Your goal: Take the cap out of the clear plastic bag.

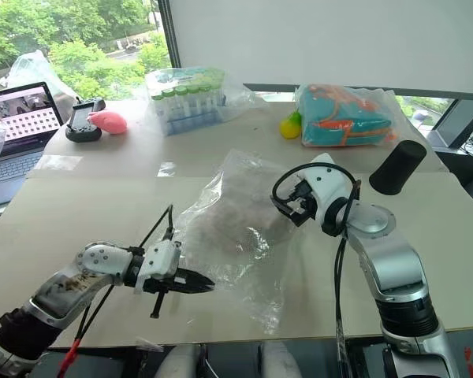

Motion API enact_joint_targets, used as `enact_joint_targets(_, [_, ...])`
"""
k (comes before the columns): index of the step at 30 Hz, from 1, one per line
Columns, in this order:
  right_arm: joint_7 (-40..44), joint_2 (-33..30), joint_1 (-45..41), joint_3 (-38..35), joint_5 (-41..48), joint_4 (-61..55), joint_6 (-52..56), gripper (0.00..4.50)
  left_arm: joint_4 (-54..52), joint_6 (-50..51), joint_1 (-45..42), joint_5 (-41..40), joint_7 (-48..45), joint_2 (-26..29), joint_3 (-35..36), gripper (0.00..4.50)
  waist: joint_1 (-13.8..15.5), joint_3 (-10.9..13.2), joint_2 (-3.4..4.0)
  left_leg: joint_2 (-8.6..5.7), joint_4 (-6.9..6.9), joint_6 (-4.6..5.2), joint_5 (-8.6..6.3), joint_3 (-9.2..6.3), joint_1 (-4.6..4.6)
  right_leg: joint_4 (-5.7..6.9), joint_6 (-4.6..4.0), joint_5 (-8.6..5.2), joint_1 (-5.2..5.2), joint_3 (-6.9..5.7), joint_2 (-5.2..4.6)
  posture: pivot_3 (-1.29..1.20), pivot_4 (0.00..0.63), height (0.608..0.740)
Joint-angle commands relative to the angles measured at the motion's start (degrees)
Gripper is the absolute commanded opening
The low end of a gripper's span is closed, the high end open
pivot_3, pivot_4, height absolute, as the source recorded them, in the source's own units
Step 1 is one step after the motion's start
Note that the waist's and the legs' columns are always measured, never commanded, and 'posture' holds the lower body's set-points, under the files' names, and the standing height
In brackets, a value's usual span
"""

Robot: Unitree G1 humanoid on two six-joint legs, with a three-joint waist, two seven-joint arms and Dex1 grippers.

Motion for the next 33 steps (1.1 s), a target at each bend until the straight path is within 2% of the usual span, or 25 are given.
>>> enact_joint_targets(1, [-0.83, -0.4, -0.42, -2.21, -0.53, -0.71, -2.2, 4.5, 0.01, -0.08, -1.23, 1.7, 2.01, -2.09, 1.92, 0.27, -0.06, 0.0, 0.0, 0.0, 0.0, 0.0, 0.0, 0.0, 0.0, 0.0, 0.0, 0.0, 0.0, 0.0, 0.0, 0.0, 0.15, 0.74])
enact_joint_targets(8, [-1.32, -0.54, -0.06, -2.28, -0.89, -0.68, -2.63, 4.5, 2.45, -2.39, -1.66, 5.99, 1.59, -5.13, 1.35, 0.27, -0.07, 0.0, 0.0, 0.0, 0.0, 0.0, 0.0, 0.0, 0.01, 0.0, -0.01, 0.0, 0.0, 0.02, 0.01, 0.0, 0.15, 0.74])
enact_joint_targets(11, [-1.43, -0.82, 0.02, -2.45, -1.05, -0.77, -2.63, 4.5, 3.28, -3.07, -2.0, 6.54, 0.89, -6.06, 1.67, 1.03, -0.05, 0.0, 0.0, 0.0, 0.0, 0.0, 0.0, 0.0, -0.01, 0.0, -0.02, 0.01, -0.01, 0.02, 0.01, 0.0, 0.15, 0.74])
enact_joint_targets(14, [-1.56, -1.02, 0.15, -2.51, -1.17, -0.94, -2.57, 4.5, 3.4, -3.87, -2.0, 7.16, 0.67, -6.61, 1.98, 2.05, -0.09, 0.0, 0.0, 0.0, 0.0, 0.0, 0.0, 0.0, -0.01, 0.0, -0.02, 0.01, -0.01, 0.02, 0.01, 0.0, 0.15, 0.74])
enact_joint_targets(16, [-1.65, -1.12, 0.32, -2.57, -1.39, -1.09, -2.55, 4.5, 3.24, -3.65, -1.94, 7.65, 0.85, -6.51, 2.02, 2.89, -0.09, 0.0, 0.0, 0.0, 0.0, 0.0, 0.0, 0.0, -0.01, 0.0, -0.02, 0.01, -0.01, 0.03, 0.01, 0.0, 0.15, 0.74])
enact_joint_targets(17, [-1.73, -1.2, 0.45, -2.64, -1.5, -1.25, -2.48, 4.5, 3.16, -3.86, -1.91, 7.97, 1.2, -6.53, 2.21, 3.15, -0.09, 0.0, 0.0, 0.0, 0.0, 0.0, 0.0, 0.0, 0.0, 0.0, -0.02, 0.01, -0.01, 0.03, 0.01, 0.0, 0.15, 0.74])
enact_joint_targets(25, [-2.22, -1.28, 2.44, -5.0, 1.01, -7.31, 1.82, 4.5, 4.69, -3.67, -5.81, 10.09, 4.39, -8.76, 3.72, 3.15, 0.15, 0.0, 0.0, -0.01, 0.0, 0.0, 0.0, -0.01, -0.01, 0.0, -0.01, 0.01, 0.0, 0.02, 0.01, 0.0, 0.15, 0.74])
enact_joint_targets(33, [-3.91, -2.07, 4.59, -8.93, 2.11, -12.17, 6.49, 4.5, 9.11, -10.4, -7.26, 16.32, -2.09, -6.25, -1.15, 3.15, -0.08, 0.0, 0.0, -0.01, 0.0, 0.0, 0.0, -0.01, 0.0, 0.0, -0.01, 0.01, 0.0, 0.03, 0.01, 0.0, 0.15, 0.74])
